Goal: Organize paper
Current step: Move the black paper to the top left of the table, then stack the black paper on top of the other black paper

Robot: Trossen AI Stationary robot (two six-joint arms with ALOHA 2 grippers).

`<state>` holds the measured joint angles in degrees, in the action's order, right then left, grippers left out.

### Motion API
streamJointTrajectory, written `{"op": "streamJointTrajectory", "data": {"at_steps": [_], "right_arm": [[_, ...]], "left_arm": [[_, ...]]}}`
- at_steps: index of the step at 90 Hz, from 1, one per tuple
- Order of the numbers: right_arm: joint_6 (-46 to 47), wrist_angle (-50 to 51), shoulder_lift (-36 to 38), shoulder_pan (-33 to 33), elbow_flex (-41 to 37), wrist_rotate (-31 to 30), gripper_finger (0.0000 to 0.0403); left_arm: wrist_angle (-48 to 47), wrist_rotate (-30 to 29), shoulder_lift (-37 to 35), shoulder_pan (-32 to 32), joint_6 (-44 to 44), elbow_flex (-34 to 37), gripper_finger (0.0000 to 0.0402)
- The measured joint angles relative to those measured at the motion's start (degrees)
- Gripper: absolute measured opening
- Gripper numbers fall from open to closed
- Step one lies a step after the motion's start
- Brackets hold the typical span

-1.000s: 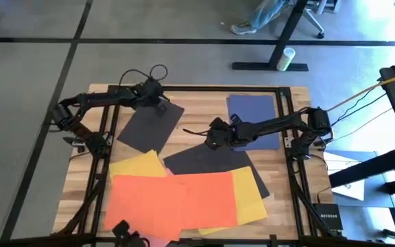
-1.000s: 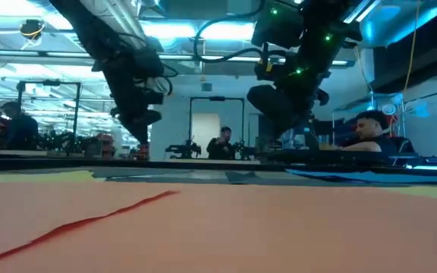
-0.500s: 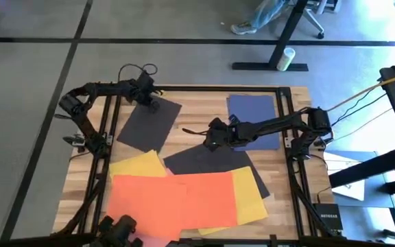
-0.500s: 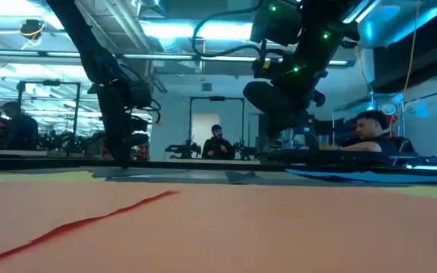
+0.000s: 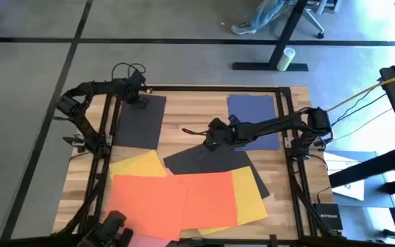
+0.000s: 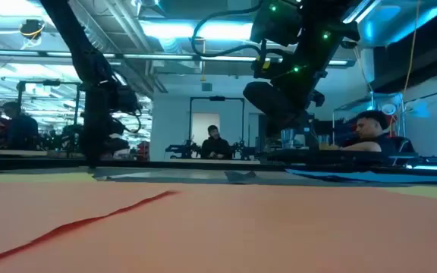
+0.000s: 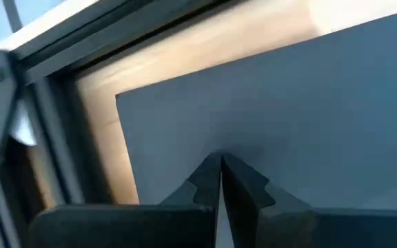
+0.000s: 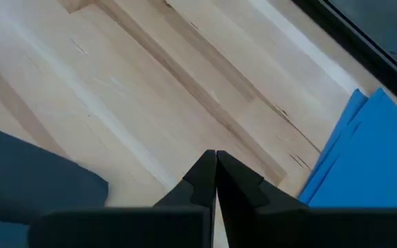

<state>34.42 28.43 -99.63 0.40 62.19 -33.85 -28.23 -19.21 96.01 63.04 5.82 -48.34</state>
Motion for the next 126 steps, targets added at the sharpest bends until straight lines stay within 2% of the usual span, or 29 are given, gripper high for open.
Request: {"op": "streamJointTrajectory", "data": {"at_steps": [15, 25, 32, 36, 45, 51, 56, 69, 85, 97, 107, 121, 126], "right_arm": [[-0.2, 0.0, 0.0, 0.0, 0.0, 0.0, 0.0000], [-0.2, -0.8, 0.0, 0.0, 0.0, -1.5, 0.0000], [-0.2, -2.8, 0.0, 0.0, 0.0, -1.9, 0.0000], [-0.2, -4.1, 0.0, 0.0, 0.0, 1.0, 0.0000], [-0.2, -7.3, -1.9, 0.0, 0.2, 12.1, 0.0000], [0.8, -7.0, -3.9, 1.1, 0.1, 15.5, 0.0000], [2.4, -5.9, -5.5, 1.9, 0.0, 17.1, 0.0000], [4.4, -5.4, -9.1, 3.8, 0.0, 20.9, 0.0000], [2.4, -7.7, -11.9, 1.5, 1.1, 23.8, 0.0000], [1.2, -9.1, -14.4, -5.6, 3.6, 23.7, 0.0000], [2.9, -7.6, -14.9, -10.2, 4.5, 18.9, 0.0000], [4.4, -2.5, -12.8, -11.8, 4.2, 13.1, 0.0000], [3.1, -1.5, -11.3, -11.2, 4.0, 12.9, 0.0000]], "left_arm": [[0.6, 0.9, -1.9, 0.2, 1.1, 0.0, 0.0000], [1.7, 1.7, -6.3, -2.3, 1.4, 0.0, 0.0000], [1.8, 4.6, -10.8, -4.4, 1.6, 0.0, 0.0000], [0.9, 7.4, -13.9, -5.9, 1.4, -0.1, 0.0000], [-2.9, 15.5, -20.9, -11.0, 2.7, -0.1, 0.0000], [-3.3, 19.4, -25.3, -16.9, 3.2, 1.4, 0.0000], [-3.5, 20.4, -28.0, -22.3, 4.7, 2.8, 0.0000], [-2.1, 19.7, -31.4, -37.0, 9.9, 6.0, 0.0000], [1.4, 13.6, -31.1, -49.8, 14.8, 7.7, 0.0000], [4.9, 10.8, -31.0, -54.5, 16.5, 7.7, 0.0000], [6.7, 9.9, -31.0, -56.3, 16.8, 7.7, 0.0000], [6.4, 9.6, -29.1, -57.6, 17.8, 7.7, 0.0000], [6.3, 9.6, -28.1, -58.2, 18.0, 7.7, 0.0000]]}}
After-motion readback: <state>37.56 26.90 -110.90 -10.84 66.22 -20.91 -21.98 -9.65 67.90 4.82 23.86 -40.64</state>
